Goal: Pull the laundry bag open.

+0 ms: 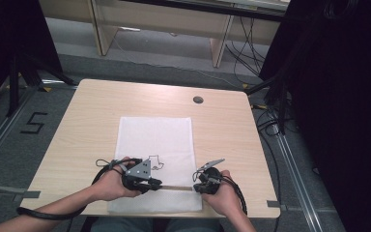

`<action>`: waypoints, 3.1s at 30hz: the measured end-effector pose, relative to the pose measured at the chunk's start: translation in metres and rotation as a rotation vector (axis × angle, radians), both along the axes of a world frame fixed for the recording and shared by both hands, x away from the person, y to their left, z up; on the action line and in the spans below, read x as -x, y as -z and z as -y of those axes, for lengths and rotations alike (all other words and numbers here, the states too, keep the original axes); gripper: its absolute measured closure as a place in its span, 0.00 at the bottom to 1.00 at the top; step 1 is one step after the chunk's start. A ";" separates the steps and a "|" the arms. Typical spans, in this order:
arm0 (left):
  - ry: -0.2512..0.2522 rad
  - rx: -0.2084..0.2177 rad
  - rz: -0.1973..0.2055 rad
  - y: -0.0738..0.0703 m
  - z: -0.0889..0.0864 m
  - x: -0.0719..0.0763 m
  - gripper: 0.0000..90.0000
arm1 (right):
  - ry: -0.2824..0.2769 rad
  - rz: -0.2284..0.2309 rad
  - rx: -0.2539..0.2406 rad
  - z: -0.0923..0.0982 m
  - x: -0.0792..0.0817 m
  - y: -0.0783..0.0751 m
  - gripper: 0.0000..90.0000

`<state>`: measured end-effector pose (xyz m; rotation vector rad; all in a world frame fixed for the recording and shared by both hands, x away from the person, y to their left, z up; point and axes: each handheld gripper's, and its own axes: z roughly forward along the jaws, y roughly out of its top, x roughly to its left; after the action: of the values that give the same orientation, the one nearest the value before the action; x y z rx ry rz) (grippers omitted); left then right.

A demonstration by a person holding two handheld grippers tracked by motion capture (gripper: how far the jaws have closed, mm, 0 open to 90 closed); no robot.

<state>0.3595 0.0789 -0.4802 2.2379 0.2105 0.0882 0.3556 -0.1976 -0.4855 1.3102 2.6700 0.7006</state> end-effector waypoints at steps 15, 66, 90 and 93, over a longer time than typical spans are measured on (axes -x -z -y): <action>-0.008 0.014 -0.019 0.000 -0.002 -0.001 0.91 | 0.003 0.000 -0.001 0.000 0.000 0.000 1.00; -0.019 -0.001 -0.011 -0.001 -0.022 0.001 0.91 | 0.025 -0.020 -0.006 0.000 0.001 -0.001 1.00; -0.041 0.018 -0.020 -0.003 -0.032 0.001 0.91 | 0.011 -0.009 -0.015 0.001 0.000 0.000 1.00; -0.049 0.013 -0.026 -0.001 -0.037 0.001 0.91 | 0.013 -0.013 -0.015 0.001 0.000 0.000 1.00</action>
<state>0.3581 0.1159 -0.4791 2.2219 0.2792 0.0842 0.3552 -0.1982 -0.4853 1.3384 2.6693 0.7139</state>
